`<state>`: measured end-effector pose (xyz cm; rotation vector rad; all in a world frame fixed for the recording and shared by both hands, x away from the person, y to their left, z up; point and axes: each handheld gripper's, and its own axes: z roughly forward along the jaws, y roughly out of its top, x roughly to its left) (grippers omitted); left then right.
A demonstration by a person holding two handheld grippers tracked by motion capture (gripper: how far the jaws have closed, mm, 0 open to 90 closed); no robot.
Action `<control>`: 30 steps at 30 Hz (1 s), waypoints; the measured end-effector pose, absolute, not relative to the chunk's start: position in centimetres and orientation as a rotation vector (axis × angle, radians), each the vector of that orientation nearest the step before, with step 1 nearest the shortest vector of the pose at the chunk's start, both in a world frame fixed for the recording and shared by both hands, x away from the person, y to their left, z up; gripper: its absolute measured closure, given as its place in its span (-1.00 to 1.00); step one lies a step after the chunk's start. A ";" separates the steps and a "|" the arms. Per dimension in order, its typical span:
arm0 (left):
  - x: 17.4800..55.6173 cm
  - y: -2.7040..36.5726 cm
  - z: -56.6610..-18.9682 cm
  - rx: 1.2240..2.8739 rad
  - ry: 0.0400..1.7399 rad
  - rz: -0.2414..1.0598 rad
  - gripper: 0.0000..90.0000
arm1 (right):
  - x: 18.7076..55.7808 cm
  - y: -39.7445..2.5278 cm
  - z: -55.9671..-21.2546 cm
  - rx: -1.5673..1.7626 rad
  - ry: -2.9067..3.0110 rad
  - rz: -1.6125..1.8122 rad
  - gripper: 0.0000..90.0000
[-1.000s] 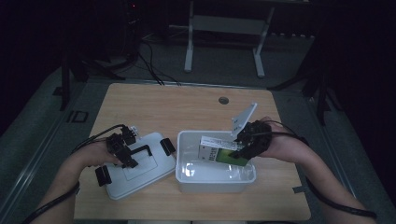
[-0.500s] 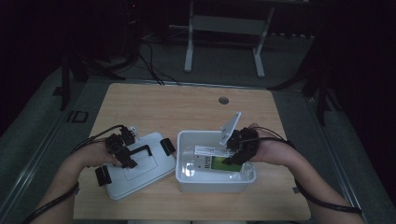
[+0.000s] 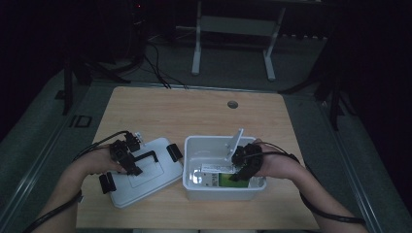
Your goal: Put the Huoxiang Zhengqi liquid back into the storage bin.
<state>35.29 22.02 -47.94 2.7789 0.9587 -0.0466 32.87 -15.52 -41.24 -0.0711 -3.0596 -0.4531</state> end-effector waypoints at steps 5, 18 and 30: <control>35.3 22.0 -48.1 2.786 0.960 -0.044 -0.30 | 32.9 -15.6 -42.2 -0.070 -3.050 -0.428 0.41; 35.3 22.0 -48.2 2.793 0.957 -0.036 -0.30 | 33.7 -15.9 -44.2 -0.108 -3.044 -0.376 0.41; 35.2 22.0 -48.3 2.797 0.957 -0.039 -0.30 | 34.0 -16.4 -45.0 -0.087 -3.023 -0.349 0.40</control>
